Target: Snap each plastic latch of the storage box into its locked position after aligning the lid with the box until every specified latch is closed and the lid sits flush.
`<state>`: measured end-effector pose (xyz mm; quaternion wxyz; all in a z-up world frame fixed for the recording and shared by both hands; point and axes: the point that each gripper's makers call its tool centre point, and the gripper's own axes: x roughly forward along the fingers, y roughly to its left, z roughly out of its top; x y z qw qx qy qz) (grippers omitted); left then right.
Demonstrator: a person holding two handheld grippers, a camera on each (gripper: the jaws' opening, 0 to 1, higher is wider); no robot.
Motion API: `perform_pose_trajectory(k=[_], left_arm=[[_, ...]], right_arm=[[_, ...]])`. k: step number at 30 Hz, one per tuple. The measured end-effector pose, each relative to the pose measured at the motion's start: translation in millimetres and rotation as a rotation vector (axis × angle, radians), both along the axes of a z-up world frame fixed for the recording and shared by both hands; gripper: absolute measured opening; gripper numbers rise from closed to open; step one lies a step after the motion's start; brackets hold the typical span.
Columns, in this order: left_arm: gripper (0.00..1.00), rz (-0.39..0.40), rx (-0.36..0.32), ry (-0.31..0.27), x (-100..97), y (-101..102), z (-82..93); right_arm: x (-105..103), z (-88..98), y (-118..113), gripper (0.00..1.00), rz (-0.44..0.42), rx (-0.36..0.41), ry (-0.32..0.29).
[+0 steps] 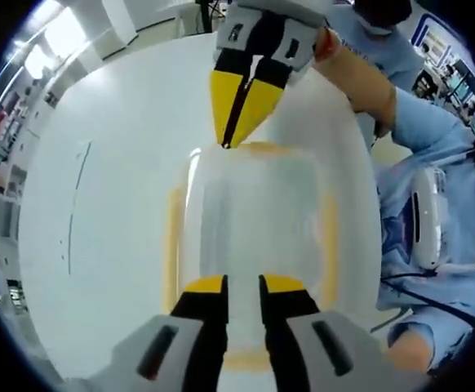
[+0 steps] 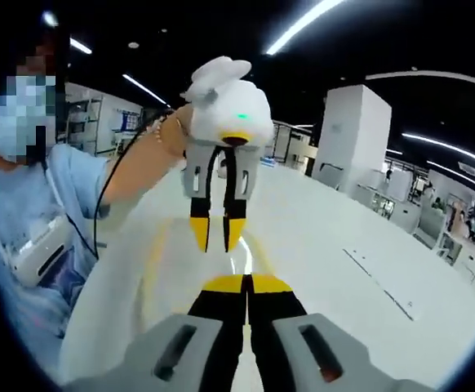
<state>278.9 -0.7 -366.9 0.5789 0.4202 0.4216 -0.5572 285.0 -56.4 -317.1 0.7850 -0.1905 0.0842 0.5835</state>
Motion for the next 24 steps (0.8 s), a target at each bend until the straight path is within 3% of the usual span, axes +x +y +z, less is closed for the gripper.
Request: perform_pose_trajectory(k=[6, 10, 18, 24], left_arm=[[0.14, 0.003, -0.028, 0.005, 0.2, 1.4, 0.8], [0.13, 0.002, -0.038, 0.004, 0.2, 1.3, 1.0], [0.13, -0.008, -0.079, 0.003, 1.1, 1.6, 1.9], [0.12, -0.026, -0.110, -0.007, 0.6, 1.2, 2.0]], right_arm=[[-0.6, -2.0, 19.3, 0.00, 0.049, -0.102, 0.009], [0.5, -15.3, 27.3, 0.00, 0.070, -0.234, 0.010], [-7.5, -28.1, 46.8, 0.00, 0.143, -0.340, 0.040], [-5.3, -33.2, 50.1, 0.00, 0.150, -0.402, 0.051]])
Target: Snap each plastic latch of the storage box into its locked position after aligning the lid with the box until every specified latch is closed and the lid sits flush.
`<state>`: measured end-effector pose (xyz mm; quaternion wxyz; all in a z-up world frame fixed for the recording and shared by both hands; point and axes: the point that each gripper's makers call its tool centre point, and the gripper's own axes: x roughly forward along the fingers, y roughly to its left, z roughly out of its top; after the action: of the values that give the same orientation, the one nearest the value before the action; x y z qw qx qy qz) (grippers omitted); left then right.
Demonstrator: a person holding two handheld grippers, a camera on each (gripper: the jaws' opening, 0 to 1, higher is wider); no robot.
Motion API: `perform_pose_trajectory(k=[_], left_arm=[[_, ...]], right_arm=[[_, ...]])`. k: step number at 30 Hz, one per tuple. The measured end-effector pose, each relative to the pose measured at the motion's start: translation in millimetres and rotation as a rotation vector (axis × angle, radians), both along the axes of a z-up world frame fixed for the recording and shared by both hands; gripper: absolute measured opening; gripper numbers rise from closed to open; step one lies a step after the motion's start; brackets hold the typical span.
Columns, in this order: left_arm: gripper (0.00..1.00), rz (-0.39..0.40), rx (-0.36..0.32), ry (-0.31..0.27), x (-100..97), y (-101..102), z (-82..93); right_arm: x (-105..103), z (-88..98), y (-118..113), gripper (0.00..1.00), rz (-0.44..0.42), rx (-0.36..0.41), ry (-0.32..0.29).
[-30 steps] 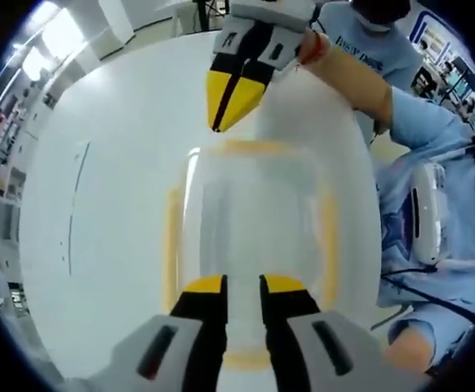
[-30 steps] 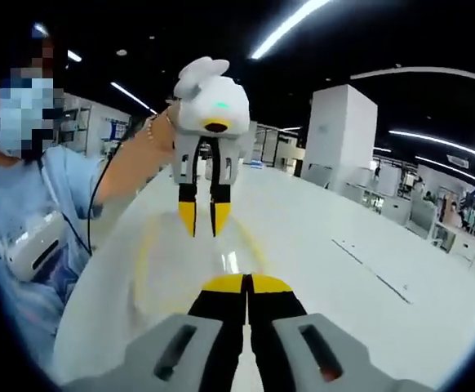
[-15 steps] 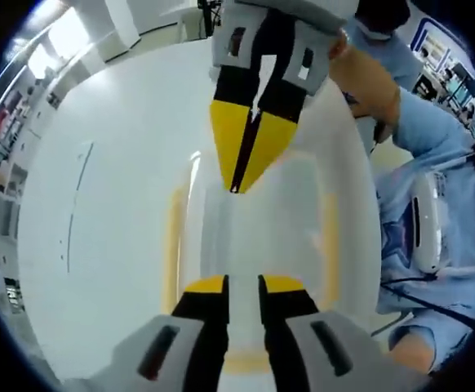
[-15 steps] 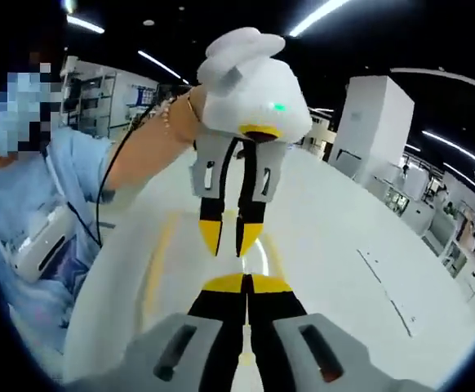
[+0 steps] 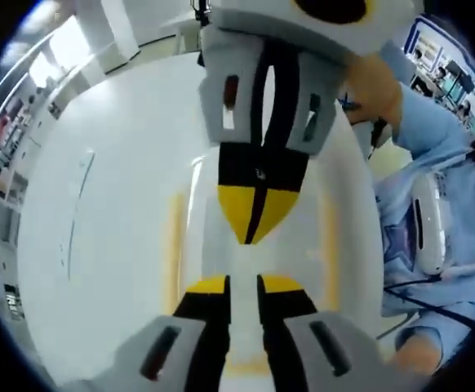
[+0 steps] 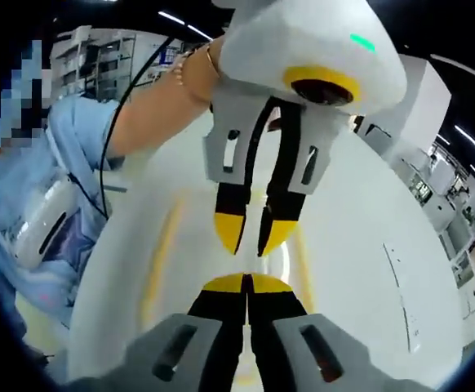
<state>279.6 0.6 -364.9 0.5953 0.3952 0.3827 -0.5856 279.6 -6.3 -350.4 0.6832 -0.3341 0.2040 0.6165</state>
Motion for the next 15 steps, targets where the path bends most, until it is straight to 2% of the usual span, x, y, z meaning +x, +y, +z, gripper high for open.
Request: perform_pose_trajectory(k=[2, 4, 5, 6, 12, 15], left_arm=[[0.12, -0.004, -0.012, -0.001, 0.3, 0.0, 0.1], [0.12, -0.009, -0.032, 0.001, 0.7, 0.2, 0.3], [0.12, -0.008, -0.044, 0.003, 1.0, 0.2, -0.2], [0.12, -0.003, -0.056, 0.007, 1.3, 0.0, -0.2], [0.11, -0.019, -0.136, 0.013, 2.1, 0.2, -0.1], [0.09, -0.040, -0.198, 0.003, 3.8, 0.0, 0.8]], right_arm=[[0.7, -3.1, 1.5, 0.00, 0.000, -0.022, 0.003], [-0.5, -12.5, -0.5, 0.00, 0.020, -0.085, -0.002], [0.2, -9.0, 5.2, 0.00, 0.032, -0.052, -0.020], [-0.2, -10.6, 2.9, 0.00, 0.018, -0.069, -0.005], [-1.7, -13.7, 7.0, 0.00, 0.020, -0.097, -0.028], [-2.2, -14.6, 10.8, 0.00, 0.058, -0.152, -0.104]])
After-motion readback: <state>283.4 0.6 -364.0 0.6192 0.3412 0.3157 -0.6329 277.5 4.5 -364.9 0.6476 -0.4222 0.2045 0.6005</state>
